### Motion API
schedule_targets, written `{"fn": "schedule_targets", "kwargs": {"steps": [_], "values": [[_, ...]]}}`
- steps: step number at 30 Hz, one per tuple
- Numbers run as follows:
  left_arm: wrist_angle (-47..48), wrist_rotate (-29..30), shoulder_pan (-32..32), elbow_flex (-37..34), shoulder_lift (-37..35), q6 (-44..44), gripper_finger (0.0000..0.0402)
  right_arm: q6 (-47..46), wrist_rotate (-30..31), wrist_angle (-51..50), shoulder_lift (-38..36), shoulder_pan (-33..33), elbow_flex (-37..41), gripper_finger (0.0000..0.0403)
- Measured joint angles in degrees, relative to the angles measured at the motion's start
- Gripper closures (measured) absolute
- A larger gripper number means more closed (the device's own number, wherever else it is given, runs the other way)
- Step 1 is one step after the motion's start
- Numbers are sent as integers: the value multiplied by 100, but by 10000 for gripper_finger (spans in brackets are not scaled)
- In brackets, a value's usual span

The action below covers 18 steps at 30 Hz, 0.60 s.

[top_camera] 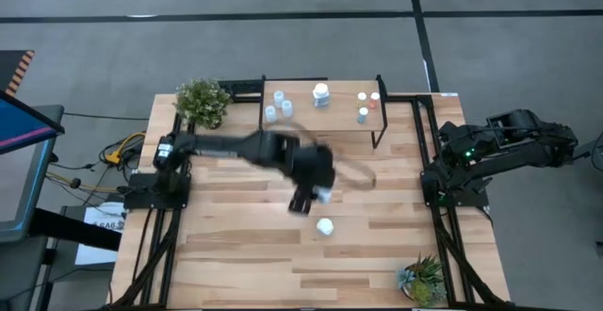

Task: Pick and place medicine bottles onto shelf by color
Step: Put the bottom white pill bottle on the shelf

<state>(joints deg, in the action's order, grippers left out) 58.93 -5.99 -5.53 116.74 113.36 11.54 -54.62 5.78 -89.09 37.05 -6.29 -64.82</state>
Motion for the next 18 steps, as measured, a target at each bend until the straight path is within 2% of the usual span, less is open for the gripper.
{"fn": "schedule_targets", "kwargs": {"steps": [4,10,18], "values": [[28,51,787,269,0,199,253,-1,9,2,-1,-1,0,148],[-177,119,1826,283,2,281,263,-44,97,4,0,-1,0,148],[-531,174,2603,285,73,275,261,-57,165,11,1,-1,0,148]]}}
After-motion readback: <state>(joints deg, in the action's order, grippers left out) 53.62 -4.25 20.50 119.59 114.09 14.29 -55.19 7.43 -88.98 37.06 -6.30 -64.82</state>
